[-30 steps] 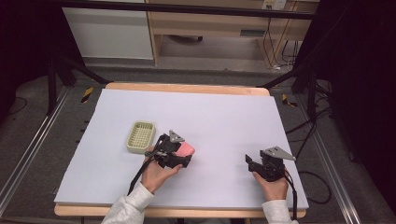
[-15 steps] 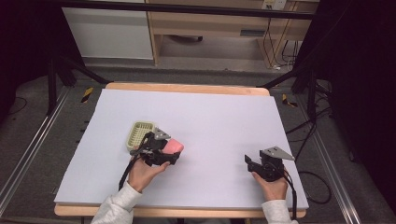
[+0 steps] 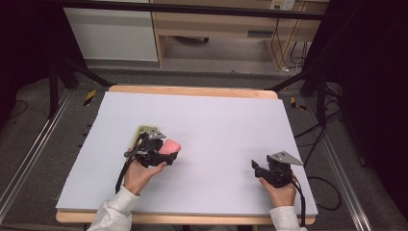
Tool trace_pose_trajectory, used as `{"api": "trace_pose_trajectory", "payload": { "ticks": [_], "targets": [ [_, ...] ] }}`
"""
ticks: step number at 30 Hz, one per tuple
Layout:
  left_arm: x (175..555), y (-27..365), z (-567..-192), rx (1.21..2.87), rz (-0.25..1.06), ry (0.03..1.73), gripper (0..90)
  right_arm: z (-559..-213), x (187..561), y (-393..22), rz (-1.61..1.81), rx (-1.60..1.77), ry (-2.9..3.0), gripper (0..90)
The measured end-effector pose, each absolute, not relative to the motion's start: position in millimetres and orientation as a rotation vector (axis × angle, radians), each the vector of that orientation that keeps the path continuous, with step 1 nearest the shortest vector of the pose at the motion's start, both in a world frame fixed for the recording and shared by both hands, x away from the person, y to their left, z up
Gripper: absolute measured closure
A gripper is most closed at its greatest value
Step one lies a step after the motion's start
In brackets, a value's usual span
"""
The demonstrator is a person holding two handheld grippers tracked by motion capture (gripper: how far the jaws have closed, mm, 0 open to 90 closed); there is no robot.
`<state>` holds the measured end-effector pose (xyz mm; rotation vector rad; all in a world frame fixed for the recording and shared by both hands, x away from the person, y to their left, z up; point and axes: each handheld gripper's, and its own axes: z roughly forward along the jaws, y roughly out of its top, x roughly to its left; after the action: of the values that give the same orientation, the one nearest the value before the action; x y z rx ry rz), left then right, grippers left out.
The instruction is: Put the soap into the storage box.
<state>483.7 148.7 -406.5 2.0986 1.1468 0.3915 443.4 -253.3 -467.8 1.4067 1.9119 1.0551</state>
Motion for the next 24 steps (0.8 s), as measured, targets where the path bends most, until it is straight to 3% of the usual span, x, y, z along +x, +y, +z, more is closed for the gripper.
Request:
{"api": "trace_pose_trajectory", "payload": {
  "ticks": [24],
  "targets": [
    [498.8,191.4,-395.5,1.992,0.43,1.258,37.1,-468.0,443.7,-253.1,1.056,1.409,1.912,34.9]
  ]
}}
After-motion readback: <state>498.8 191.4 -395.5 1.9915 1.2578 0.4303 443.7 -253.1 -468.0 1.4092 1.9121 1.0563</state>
